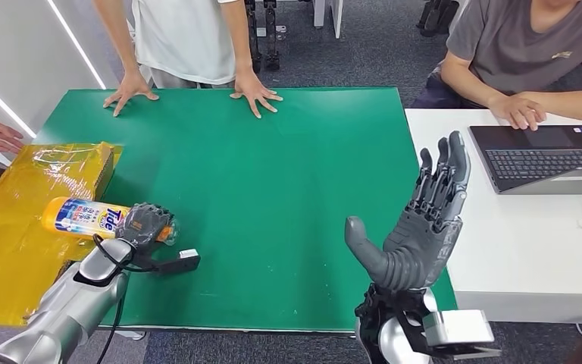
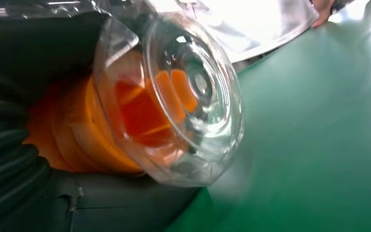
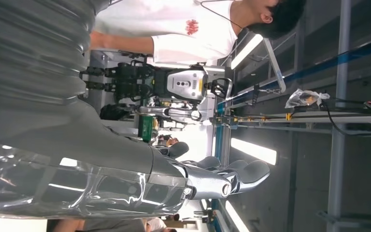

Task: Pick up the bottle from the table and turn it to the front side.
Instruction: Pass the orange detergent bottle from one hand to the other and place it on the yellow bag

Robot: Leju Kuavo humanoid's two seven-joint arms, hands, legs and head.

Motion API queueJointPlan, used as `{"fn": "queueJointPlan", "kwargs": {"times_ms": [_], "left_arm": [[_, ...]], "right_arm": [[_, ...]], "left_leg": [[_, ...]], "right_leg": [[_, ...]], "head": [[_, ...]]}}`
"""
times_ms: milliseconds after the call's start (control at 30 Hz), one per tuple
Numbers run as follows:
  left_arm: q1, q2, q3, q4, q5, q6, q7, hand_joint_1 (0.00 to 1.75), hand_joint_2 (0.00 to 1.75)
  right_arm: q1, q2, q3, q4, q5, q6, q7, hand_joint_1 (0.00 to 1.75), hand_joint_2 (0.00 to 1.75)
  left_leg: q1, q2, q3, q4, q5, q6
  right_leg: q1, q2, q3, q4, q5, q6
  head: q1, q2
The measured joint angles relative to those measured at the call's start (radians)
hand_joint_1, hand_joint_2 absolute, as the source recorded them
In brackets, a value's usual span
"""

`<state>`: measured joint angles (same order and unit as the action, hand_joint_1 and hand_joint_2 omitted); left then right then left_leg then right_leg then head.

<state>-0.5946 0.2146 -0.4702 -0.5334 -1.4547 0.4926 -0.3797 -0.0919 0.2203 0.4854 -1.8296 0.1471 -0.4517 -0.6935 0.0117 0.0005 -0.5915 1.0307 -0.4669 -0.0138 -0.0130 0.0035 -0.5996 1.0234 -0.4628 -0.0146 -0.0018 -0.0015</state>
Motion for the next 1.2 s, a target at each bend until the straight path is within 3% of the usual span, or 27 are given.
{"fn": "queueJointPlan", "kwargs": {"times_ms": [267, 533, 567, 667, 700, 867, 1200], "left_arm": [[-0.039, 0.014, 0.000, 0.050, 0.033, -0.048, -0.015, 1.75, 1.75], [-0.038, 0.068, 0.020, 0.077, 0.085, -0.062, -0.006, 1.75, 1.75], [-0.038, 0.076, 0.025, 0.080, 0.088, -0.069, 0.000, 1.64, 1.75], [-0.041, 0.096, 0.037, 0.087, 0.080, -0.104, 0.038, 0.36, 1.75], [-0.043, 0.102, 0.041, 0.090, 0.076, -0.117, 0.054, 0.03, 1.75], [-0.047, 0.133, 0.061, 0.101, 0.082, -0.136, 0.085, 0.00, 1.75], [-0.038, 0.160, 0.083, 0.102, 0.094, -0.089, 0.067, 0.00, 1.75]], "right_arm": [[-0.003, 0.002, 0.001, -0.003, -0.002, 0.002, 0.005, 0.00, 1.75], [-0.050, -0.028, 0.060, 0.045, -0.099, -0.045, -0.003, 0.00, 1.75], [-0.057, -0.032, 0.069, 0.053, -0.105, -0.049, -0.003, 0.00, 1.75], [-0.071, -0.043, 0.092, 0.073, -0.123, -0.058, -0.004, 0.00, 1.75], [-0.074, -0.048, 0.099, 0.078, -0.130, -0.061, -0.004, 0.00, 1.75], [-0.081, -0.068, 0.124, 0.094, -0.144, -0.074, -0.004, 0.00, 1.75], [-0.082, -0.127, 0.158, 0.117, -0.182, -0.095, -0.004, 0.00, 1.75]], "left_leg": [[0.000, 0.000, 0.000, 0.000, 0.001, -0.001], [0.000, 0.000, 0.001, -0.001, 0.001, -0.001], [0.001, 0.000, 0.001, -0.001, 0.001, -0.001], [0.001, 0.000, 0.001, -0.001, 0.001, -0.001], [0.001, 0.000, 0.002, -0.001, 0.001, -0.001], [0.001, 0.000, 0.003, -0.001, 0.001, -0.001], [0.000, 0.000, 0.004, -0.002, 0.001, -0.002]], "right_leg": [[0.000, 0.000, 0.000, 0.001, 0.000, 0.000], [0.000, 0.000, 0.000, 0.001, 0.000, -0.001], [0.000, 0.000, 0.000, 0.001, 0.000, -0.001], [0.000, 0.000, 0.001, 0.001, 0.000, -0.001], [0.000, 0.000, 0.001, 0.001, 0.000, -0.001], [0.000, 0.000, 0.002, 0.001, 0.000, -0.001], [0.000, 0.000, 0.003, 0.001, 0.000, -0.001]], "head": [[0.000, 0.000], [0.000, 0.000], [0.000, 0.000], [0.000, 0.000], [0.000, 0.000], [0.000, 0.000], [0.000, 0.000]]}}
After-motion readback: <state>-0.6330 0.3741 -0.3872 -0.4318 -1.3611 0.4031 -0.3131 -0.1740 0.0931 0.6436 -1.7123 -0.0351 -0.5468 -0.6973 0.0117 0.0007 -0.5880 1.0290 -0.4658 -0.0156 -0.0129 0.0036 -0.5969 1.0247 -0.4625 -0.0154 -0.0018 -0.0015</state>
